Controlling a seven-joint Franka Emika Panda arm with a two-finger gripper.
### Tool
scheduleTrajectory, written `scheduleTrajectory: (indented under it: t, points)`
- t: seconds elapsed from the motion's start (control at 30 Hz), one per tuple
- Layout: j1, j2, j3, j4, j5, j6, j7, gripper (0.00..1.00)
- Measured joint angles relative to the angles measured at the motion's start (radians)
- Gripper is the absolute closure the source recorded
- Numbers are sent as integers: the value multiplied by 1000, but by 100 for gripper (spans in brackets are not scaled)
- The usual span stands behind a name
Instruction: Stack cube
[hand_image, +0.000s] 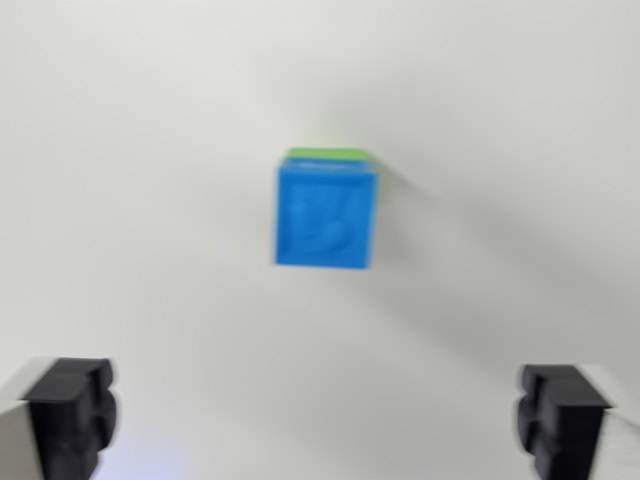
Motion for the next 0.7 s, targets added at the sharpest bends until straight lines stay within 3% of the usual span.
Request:
scheduleTrajectory:
  t: [0.7]
  points:
    - [0, -83, 0, 119, 0, -203, 0, 0]
